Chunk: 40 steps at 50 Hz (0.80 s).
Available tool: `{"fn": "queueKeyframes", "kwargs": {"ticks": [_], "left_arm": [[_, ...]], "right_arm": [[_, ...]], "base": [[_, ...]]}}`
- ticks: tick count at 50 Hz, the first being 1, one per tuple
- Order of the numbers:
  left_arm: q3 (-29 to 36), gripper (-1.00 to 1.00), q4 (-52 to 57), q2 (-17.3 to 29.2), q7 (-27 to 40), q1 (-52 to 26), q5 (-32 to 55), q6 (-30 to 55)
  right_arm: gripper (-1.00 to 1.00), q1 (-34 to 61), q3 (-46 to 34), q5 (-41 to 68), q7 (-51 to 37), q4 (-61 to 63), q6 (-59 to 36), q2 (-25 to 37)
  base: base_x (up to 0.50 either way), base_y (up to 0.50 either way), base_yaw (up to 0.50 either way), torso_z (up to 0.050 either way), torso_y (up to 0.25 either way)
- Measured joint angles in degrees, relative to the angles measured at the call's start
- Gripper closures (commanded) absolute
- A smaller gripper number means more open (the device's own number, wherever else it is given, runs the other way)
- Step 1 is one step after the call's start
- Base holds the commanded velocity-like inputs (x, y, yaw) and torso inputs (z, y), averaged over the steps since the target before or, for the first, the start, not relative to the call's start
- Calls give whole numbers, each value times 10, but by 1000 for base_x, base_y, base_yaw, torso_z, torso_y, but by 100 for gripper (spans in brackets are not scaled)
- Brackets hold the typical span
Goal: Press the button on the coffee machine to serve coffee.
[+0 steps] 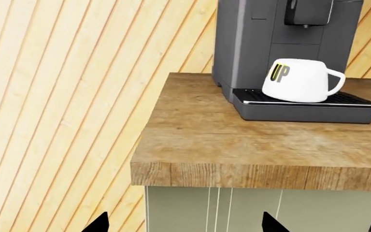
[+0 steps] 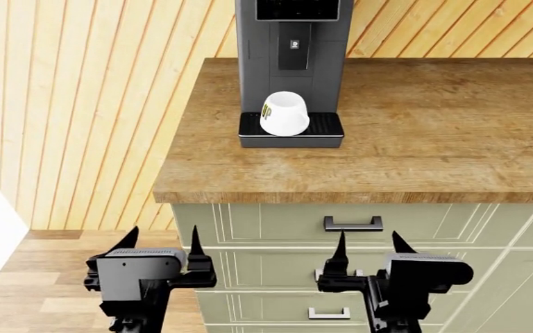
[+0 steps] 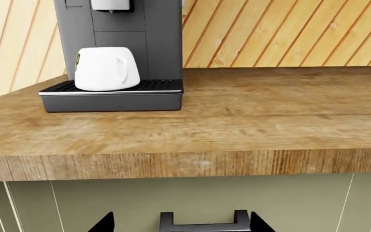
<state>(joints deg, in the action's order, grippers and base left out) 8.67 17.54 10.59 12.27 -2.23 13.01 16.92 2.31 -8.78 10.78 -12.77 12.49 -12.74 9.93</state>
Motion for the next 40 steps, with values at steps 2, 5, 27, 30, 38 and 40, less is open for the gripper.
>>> {"fn": "queueKeyframes", "kwargs": {"ticks": [2, 5, 27, 30, 38, 40], "left_arm": [[-1, -100, 23, 3, 4, -8, 9, 29], [-4, -100, 57, 9, 9, -24, 24, 75], [-68, -100, 185, 36, 51, -264, 157, 444], [-77, -100, 190, 38, 55, -284, 166, 470], [-87, -100, 195, 49, 59, -304, 179, 503], [-89, -100, 196, 51, 58, -305, 181, 505]], "right_arm": [[-100, 6, 1, 4, -3, 22, -24, 6], [-100, 17, 4, 11, -9, 58, -67, 15], [-100, 170, 80, 110, -14, 245, -391, 90], [-100, 179, 88, 116, -15, 256, -410, 97], [-100, 185, 117, 130, -19, 284, -441, 109], [-100, 186, 121, 131, -20, 287, -445, 111]], "base": [[0, 0, 0, 0, 0], [0, 0, 0, 0, 0], [0, 0, 0, 0, 0], [143, 0, 0, 0, 0], [396, 1, 0, 0, 0], [424, 0, 0, 0, 0]]}}
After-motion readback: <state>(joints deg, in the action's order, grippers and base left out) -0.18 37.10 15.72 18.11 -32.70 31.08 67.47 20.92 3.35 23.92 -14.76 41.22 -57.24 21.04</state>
